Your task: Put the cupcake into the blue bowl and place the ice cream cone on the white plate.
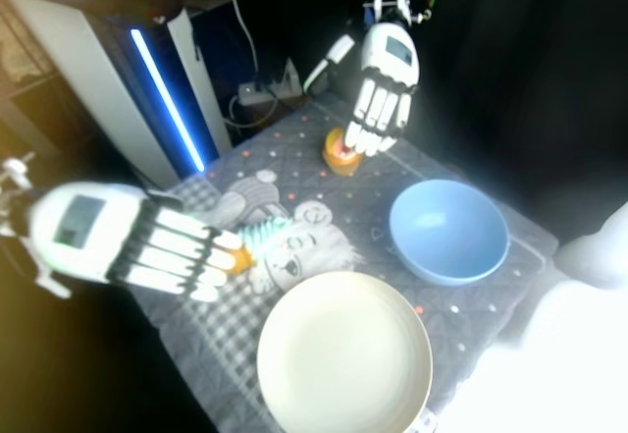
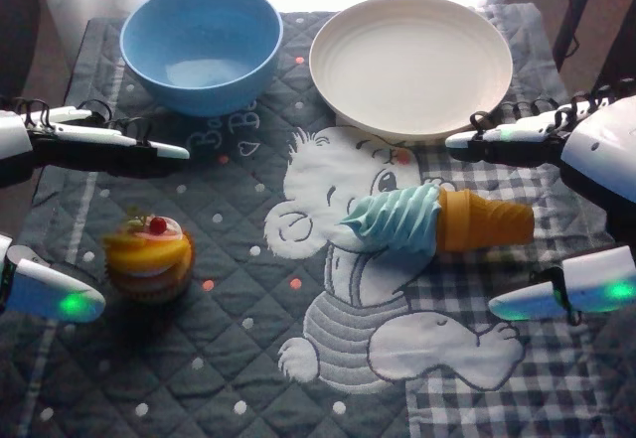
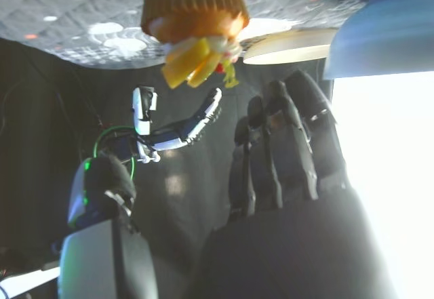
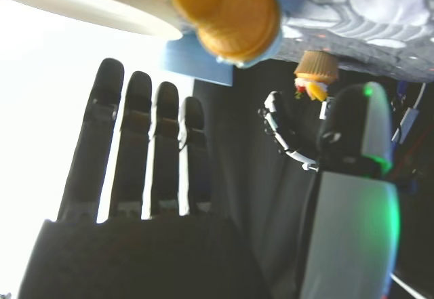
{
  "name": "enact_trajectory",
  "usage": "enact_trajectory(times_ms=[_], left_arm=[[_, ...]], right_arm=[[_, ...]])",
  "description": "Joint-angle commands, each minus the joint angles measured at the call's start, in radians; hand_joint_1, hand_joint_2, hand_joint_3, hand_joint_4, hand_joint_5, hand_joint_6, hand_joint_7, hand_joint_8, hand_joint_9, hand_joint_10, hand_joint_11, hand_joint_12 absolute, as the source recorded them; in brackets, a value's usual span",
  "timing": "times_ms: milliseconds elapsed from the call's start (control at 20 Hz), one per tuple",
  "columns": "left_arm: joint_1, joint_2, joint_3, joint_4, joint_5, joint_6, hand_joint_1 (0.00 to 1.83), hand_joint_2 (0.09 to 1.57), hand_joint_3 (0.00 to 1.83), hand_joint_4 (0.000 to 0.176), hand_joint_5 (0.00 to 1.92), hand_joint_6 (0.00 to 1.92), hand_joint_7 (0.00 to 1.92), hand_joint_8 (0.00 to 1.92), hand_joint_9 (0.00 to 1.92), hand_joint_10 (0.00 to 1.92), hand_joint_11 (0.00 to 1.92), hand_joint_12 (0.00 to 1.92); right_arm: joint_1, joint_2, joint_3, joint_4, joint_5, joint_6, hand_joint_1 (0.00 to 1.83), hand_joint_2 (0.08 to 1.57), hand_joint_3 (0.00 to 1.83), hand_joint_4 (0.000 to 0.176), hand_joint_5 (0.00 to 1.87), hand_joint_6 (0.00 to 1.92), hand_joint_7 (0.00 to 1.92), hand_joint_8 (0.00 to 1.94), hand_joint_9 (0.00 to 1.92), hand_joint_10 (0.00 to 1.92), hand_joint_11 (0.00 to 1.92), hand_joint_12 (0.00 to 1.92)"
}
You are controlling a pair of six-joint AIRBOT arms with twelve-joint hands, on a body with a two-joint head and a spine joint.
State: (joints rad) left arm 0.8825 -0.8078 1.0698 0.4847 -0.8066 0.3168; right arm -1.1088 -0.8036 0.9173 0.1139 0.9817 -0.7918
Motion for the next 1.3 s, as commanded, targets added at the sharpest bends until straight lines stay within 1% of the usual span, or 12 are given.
enact_trajectory(times_ms=[0, 150, 250, 350, 450, 600, 750, 850, 950, 1100, 1200, 1250], left_arm=[[-0.012, -0.008, 0.002, -0.041, -0.101, -0.01, 0.6, 0.89, 0.0, 0.0, 0.35, 0.0, 0.41, 0.0, 0.44, 0.0, 0.03, 1.11], [-0.012, -0.012, 0.004, -0.041, -0.098, -0.012, 0.62, 0.87, 0.0, 0.0, 0.35, 0.0, 0.42, 0.01, 0.45, 0.01, 0.05, 1.1], [-0.012, -0.016, 0.005, -0.041, -0.096, -0.013, 0.63, 0.86, 0.0, 0.0, 0.37, 0.0, 0.43, 0.0, 0.46, 0.0, 0.07, 1.03], [-0.012, -0.022, 0.007, -0.041, -0.095, -0.018, 0.65, 0.86, 0.0, 0.0, 0.39, 0.0, 0.46, 0.01, 0.47, 0.0, 0.1, 0.96], [-0.011, -0.027, 0.007, -0.039, -0.093, -0.02, 0.67, 0.85, 0.0, 0.0, 0.4, 0.0, 0.49, 0.01, 0.51, 0.01, 0.09, 1.01], [-0.01, -0.035, 0.009, -0.026, -0.081, -0.029, 0.73, 0.8, 0.0, 0.0, 0.39, 0.0, 0.46, 0.0, 0.5, 0.0, 0.12, 1.02], [-0.01, -0.069, 0.03, 0.0, -0.062, -0.061, 0.82, 0.78, 0.0, 0.0, 0.43, 0.0, 0.48, 0.0, 0.5, 0.0, 0.15, 0.92], [-0.01, -0.093, 0.045, 0.014, -0.047, -0.077, 0.82, 0.77, 0.0, 0.0, 0.43, 0.0, 0.47, 0.0, 0.51, 0.01, 0.19, 0.94], [-0.01, -0.116, 0.058, 0.024, -0.034, -0.092, 0.87, 0.77, 0.0, 0.0, 0.42, 0.0, 0.44, 0.0, 0.49, 0.0, 0.16, 0.93], [-0.01, -0.14, 0.075, 0.04, -0.021, -0.113, 0.81, 0.77, 0.0, 0.0, 0.44, 0.01, 0.47, 0.01, 0.54, 0.02, 0.21, 0.96], [-0.011, -0.158, 0.086, 0.053, -0.007, -0.128, 0.78, 0.77, 0.0, 0.0, 0.44, 0.01, 0.48, 0.01, 0.56, 0.02, 0.24, 0.97], [-0.011, -0.165, 0.091, 0.061, -0.001, -0.134, 0.78, 0.78, 0.0, 0.0, 0.43, 0.0, 0.46, 0.0, 0.54, 0.01, 0.22, 0.97]], right_arm=[[0.007, -0.006, 0.01, 0.014, 0.113, 0.012, 0.74, 0.77, 0.0, 0.0, 0.53, 0.0, 0.62, 0.01, 0.65, 0.01, 0.62, 0.22], [0.008, -0.029, 0.026, 0.017, 0.113, 0.013, 0.72, 0.76, 0.0, 0.0, 0.55, 0.01, 0.64, 0.01, 0.66, 0.01, 0.64, 0.23], [0.012, -0.042, 0.035, 0.017, 0.113, 0.013, 0.73, 0.76, 0.0, 0.0, 0.57, 0.01, 0.66, 0.01, 0.7, 0.02, 0.68, 0.25], [0.02, -0.053, 0.044, 0.017, 0.109, 0.013, 0.76, 0.77, 0.0, 0.0, 0.57, 0.01, 0.66, 0.01, 0.69, 0.01, 0.66, 0.24], [0.033, -0.065, 0.054, 0.017, 0.103, 0.013, 0.79, 0.78, 0.0, 0.0, 0.58, 0.01, 0.66, 0.01, 0.7, 0.01, 0.67, 0.24], [0.058, -0.086, 0.071, 0.014, 0.089, 0.013, 0.86, 0.79, 0.0, 0.0, 0.58, 0.0, 0.68, 0.0, 0.67, 0.0, 0.64, 0.18], [0.081, -0.113, 0.091, 0.005, 0.06, 0.013, 0.8, 0.78, 0.0, 0.0, 0.59, 0.0, 0.69, 0.01, 0.69, 0.01, 0.65, 0.18], [0.093, -0.13, 0.103, 0.0, 0.045, 0.013, 0.83, 0.78, 0.0, 0.0, 0.58, 0.0, 0.69, 0.0, 0.68, 0.0, 0.64, 0.18], [0.106, -0.146, 0.114, -0.005, 0.03, 0.013, 0.84, 0.79, 0.0, 0.0, 0.57, 0.0, 0.68, 0.0, 0.67, 0.0, 0.63, 0.17], [0.114, -0.159, 0.121, -0.007, 0.02, 0.013, 0.8, 0.77, 0.0, 0.0, 0.56, 0.0, 0.68, 0.0, 0.7, 0.01, 0.65, 0.18], [0.121, -0.172, 0.131, -0.008, 0.01, 0.013, 0.82, 0.78, 0.0, 0.0, 0.55, 0.0, 0.67, 0.0, 0.68, 0.0, 0.64, 0.18], [0.126, -0.179, 0.137, -0.01, 0.002, 0.013, 0.81, 0.78, 0.0, 0.0, 0.55, 0.0, 0.68, 0.0, 0.69, 0.01, 0.65, 0.18]])
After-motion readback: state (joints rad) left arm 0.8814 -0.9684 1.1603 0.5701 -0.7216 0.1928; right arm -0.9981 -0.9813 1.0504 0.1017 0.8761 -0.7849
